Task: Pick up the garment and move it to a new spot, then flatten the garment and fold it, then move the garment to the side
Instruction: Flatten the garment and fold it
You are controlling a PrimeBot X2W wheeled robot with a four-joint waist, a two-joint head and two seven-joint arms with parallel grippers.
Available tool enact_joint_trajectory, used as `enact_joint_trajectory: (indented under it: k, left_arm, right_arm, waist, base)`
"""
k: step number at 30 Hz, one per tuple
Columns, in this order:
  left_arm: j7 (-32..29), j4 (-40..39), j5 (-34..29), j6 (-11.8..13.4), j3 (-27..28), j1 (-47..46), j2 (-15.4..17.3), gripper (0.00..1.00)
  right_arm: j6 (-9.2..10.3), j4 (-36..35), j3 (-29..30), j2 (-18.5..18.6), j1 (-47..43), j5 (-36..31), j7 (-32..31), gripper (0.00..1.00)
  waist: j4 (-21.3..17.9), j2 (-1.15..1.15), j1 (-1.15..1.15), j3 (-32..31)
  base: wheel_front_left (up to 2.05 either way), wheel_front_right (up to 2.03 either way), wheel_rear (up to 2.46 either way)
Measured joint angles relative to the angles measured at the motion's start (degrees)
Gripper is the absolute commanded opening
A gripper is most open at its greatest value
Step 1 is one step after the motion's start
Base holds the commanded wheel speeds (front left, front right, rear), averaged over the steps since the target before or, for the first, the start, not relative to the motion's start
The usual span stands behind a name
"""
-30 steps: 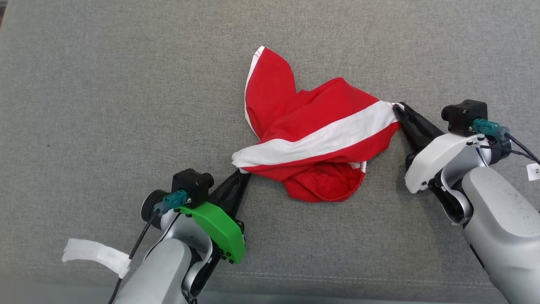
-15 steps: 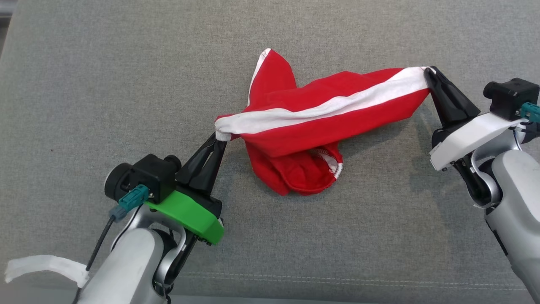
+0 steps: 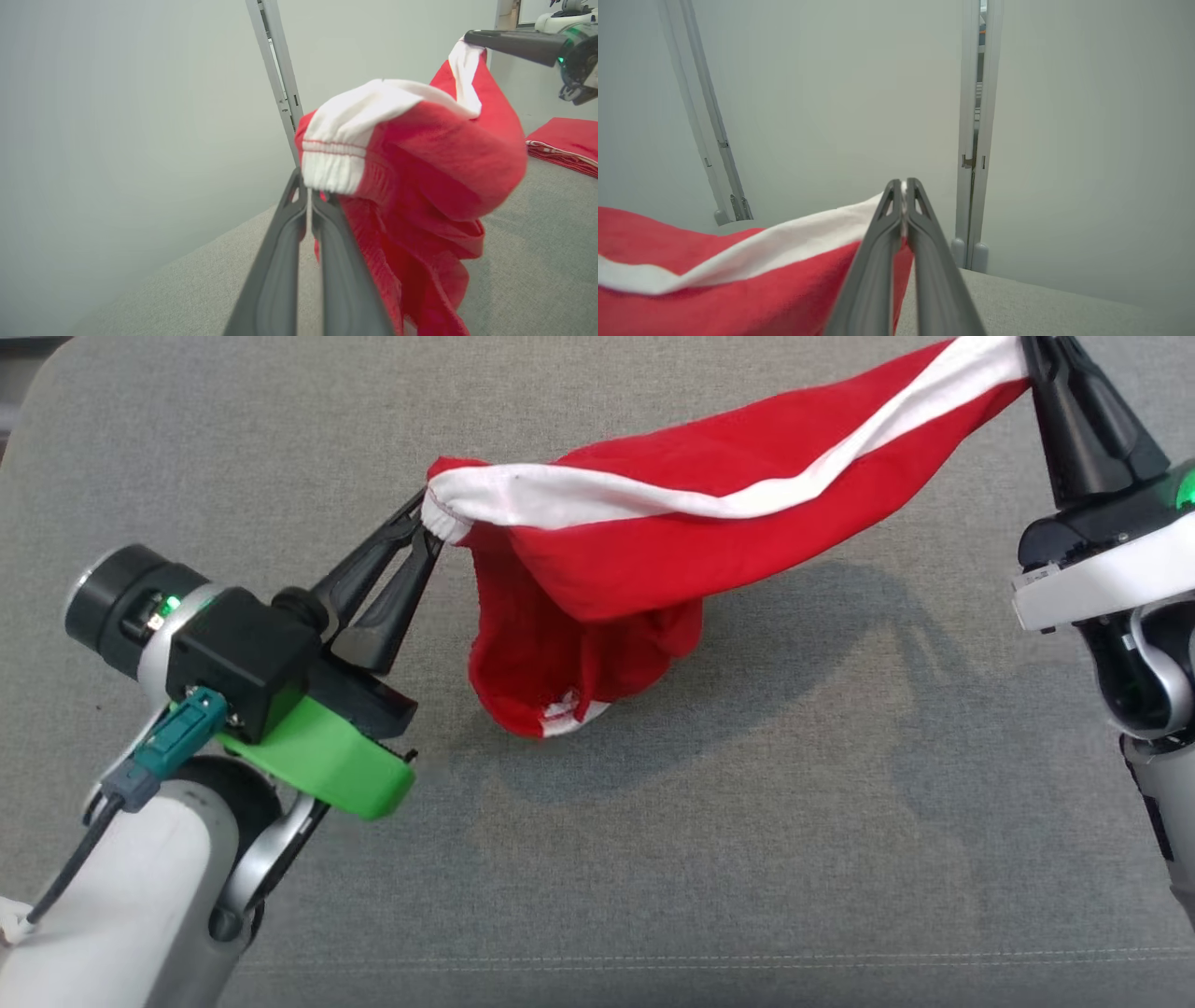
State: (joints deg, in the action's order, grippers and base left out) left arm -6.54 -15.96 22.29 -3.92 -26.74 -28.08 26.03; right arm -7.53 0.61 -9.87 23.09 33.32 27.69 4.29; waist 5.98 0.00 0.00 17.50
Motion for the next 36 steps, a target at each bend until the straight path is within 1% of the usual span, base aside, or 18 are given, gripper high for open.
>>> enact_joint_trajectory:
  k: [3,8,14,19,23,26,28,33,36]
  left_arm:
    - [-3.08,-2.32,-0.33,-0.76,0.01,-3.08,1.83,0.0]
    - [-6.6,-4.36,-0.49,-1.59,0.18,-8.48,3.42,0.0]
    - [-9.22,-5.27,0.81,-1.55,0.91,-10.95,3.42,0.0]
    - [-10.12,-5.52,2.21,-0.19,1.57,-10.87,3.11,0.0]
    - [-9.94,-4.91,3.02,0.38,2.15,-10.85,2.24,0.0]
    - [-9.46,-3.78,3.48,0.38,2.3,-11.89,1.48,0.0]
    - [-9.17,-2.34,4.86,0.32,2.64,-13.33,0.68,0.0]
    - [-8.98,5.58,7.72,-0.68,2.69,-18.32,-1.88,0.0]
    - [-8.98,13.22,9.5,-1.32,2.5,-23.84,-4.28,0.0]
  right_arm:
    - [0.0,-4.3,2.13,-0.36,0.81,-1.26,-2.12,0.0]
    - [0.0,-9.65,5.15,-0.98,1.72,-3.11,-4.34,0.0]
    - [0.0,-14.59,6.57,-1.93,1.87,-4.21,-6.5,0.0]
    - [0.01,-16.34,7.0,-2.98,0.31,-4.23,-8.05,0.0]
    - [0.0,-15.69,6.92,-3.31,0.48,-4.22,-8.26,0.0]
    - [0.0,-14.64,6.89,-3.15,1.98,-3.81,-8.17,0.0]
    - [0.0,-13.52,6.87,-2.74,3.21,-3.64,-8.27,0.0]
    - [0.01,-8.2,5.11,-2.27,8.65,-1.12,-9.26,0.0]
    - [0.01,-2.16,3.23,-1.21,14.85,-0.38,-9.07,0.0]
  waist:
    - [-0.79,0.0,0.0,-0.59]
    - [-1.67,0.0,0.0,-1.7]
    - [-2.79,0.0,0.0,-2.91]
    - [-3.76,0.0,0.0,-3.16]
    - [-4.18,0.0,0.0,-2.94]
    - [-4.18,0.0,0.0,-3.12]
    - [-4.13,0.0,0.0,-3.38]
    - [-4.23,0.0,0.0,-3.53]
    - [-4.34,0.0,0.0,-2.97]
  base:
    - [0.0,0.0,0.0]
    - [0.0,0.0,0.0]
    - [0.0,0.0,0.0]
    - [0.0,0.0,0.0]
    - [0.0,0.0,0.0]
    - [0.0,0.0,0.0]
    - [0.0,0.0,0.0]
    - [0.0,0.0,0.0]
    - [0.0,0.0,0.0]
